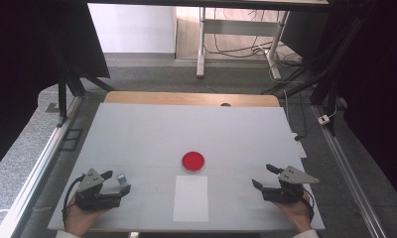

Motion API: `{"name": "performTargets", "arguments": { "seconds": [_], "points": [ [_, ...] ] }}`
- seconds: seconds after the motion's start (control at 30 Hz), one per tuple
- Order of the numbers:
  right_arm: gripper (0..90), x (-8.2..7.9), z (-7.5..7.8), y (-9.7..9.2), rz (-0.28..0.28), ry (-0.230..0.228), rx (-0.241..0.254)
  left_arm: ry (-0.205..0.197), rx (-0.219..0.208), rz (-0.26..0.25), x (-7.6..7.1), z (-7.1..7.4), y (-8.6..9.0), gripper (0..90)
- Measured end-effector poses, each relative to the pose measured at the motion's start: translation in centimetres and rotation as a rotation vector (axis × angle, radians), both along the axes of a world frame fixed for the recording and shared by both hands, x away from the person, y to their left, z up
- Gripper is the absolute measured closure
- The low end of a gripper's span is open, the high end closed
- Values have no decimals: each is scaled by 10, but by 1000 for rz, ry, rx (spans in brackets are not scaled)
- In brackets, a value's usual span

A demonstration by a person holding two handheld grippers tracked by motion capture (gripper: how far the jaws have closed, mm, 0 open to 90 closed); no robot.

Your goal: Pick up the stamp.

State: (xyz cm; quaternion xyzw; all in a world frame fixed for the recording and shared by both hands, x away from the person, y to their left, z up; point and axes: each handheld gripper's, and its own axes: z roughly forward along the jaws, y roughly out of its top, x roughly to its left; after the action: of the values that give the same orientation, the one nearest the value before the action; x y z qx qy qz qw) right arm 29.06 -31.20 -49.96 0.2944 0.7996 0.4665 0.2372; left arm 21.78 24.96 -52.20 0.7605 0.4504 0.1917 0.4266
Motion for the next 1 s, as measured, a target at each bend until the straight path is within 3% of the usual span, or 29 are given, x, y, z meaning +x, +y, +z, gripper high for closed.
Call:
{"name": "performTargets", "arguments": {
  "seconds": [0.67, 1.0],
  "points": [
    [237, 0, -2, -2, -26, 5, 4, -4, 21, 13, -2, 4, 2, 135],
    [242, 0, -2, -2, -34, 2, 9, -7, 54, -45, -2, 17, 0, 141]
  ]
}}
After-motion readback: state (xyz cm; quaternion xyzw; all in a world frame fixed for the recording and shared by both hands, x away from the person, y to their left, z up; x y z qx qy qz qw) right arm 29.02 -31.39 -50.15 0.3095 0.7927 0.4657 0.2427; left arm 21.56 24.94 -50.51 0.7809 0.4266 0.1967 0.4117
